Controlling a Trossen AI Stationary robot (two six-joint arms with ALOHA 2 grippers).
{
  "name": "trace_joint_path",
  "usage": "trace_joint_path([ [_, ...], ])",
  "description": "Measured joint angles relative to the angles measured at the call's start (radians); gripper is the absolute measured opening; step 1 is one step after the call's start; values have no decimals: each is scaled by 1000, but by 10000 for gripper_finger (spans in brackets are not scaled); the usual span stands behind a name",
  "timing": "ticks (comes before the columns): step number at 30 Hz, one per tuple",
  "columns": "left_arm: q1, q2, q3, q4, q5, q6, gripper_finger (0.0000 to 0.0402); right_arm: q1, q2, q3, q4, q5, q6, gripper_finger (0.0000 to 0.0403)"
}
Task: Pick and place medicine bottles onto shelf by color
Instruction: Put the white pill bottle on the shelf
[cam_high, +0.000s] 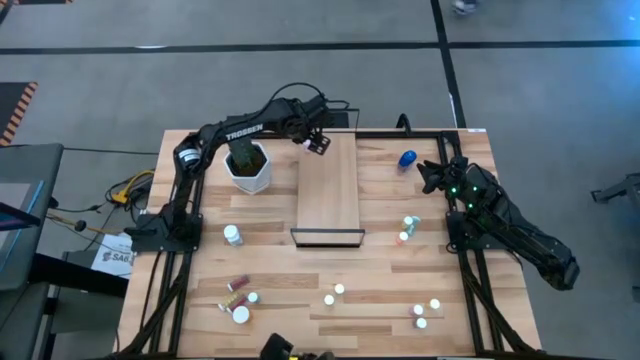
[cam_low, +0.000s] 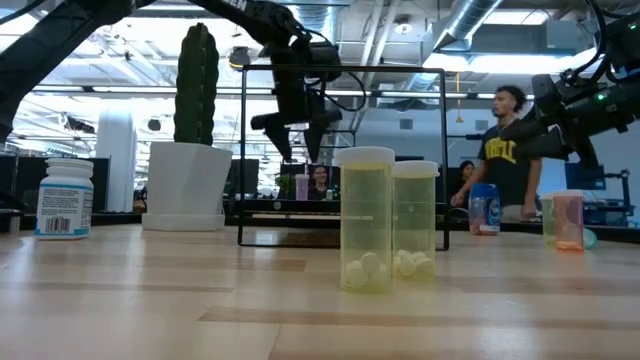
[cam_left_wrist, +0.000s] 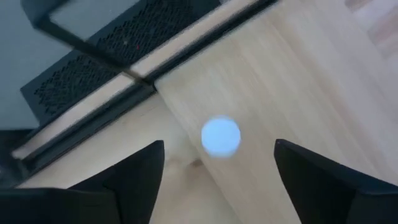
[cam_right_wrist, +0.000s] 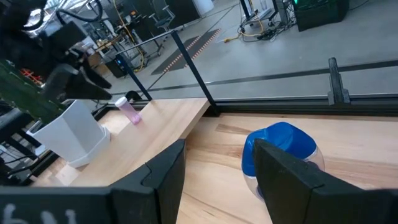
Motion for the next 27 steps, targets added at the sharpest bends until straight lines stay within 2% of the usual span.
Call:
trace_joint_path([
  [9,-109,0,172,-222,-81,-80,302,0,0,0,0,0,0,210],
  [15,-213,-1,276,-324,-104,-195,302,0,0,0,0,0,0,210],
  [20,-306,-1,315,-409,-131,-297,302,0,0,0,0,0,0,210],
  [27,-436,-1,302,-488,-190,-404,302,0,0,0,0,0,0,210],
])
